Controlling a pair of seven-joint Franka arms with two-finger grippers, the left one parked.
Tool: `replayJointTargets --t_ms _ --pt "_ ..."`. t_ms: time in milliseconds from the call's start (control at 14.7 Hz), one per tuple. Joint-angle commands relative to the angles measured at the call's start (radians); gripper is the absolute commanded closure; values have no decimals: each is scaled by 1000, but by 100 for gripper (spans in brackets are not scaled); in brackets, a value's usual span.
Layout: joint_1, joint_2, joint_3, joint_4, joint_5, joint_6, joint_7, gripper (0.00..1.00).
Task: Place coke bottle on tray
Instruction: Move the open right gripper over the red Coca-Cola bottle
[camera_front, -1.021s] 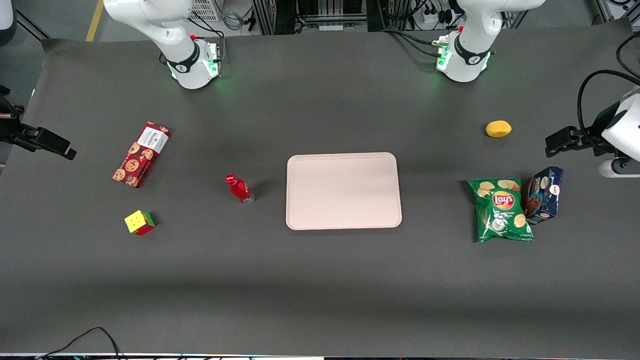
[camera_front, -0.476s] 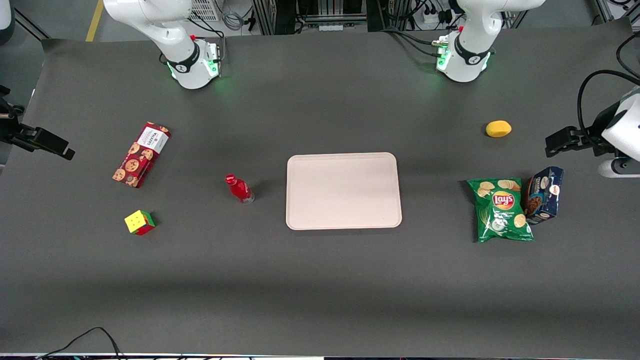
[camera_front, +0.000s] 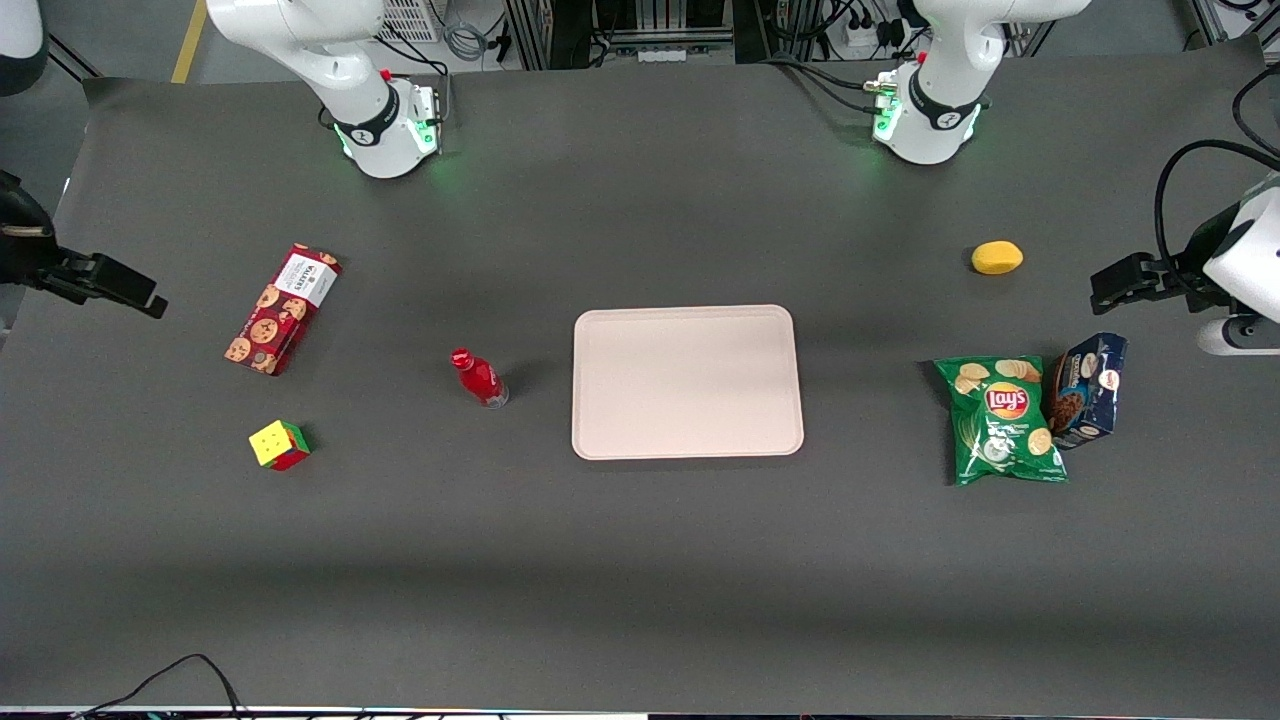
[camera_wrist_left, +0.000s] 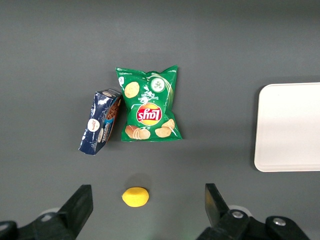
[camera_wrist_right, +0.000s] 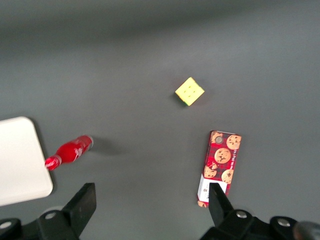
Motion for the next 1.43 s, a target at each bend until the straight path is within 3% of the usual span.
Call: replayJointTargets --t_ms 0,476,953,1361 --pt "93 13 -4 29 2 -37 -22 0" --pt "335 13 -13 40 5 -50 7 0" --pt "384 70 27 62 68 -45 65 0" --pt "384 257 41 48 100 67 51 0"
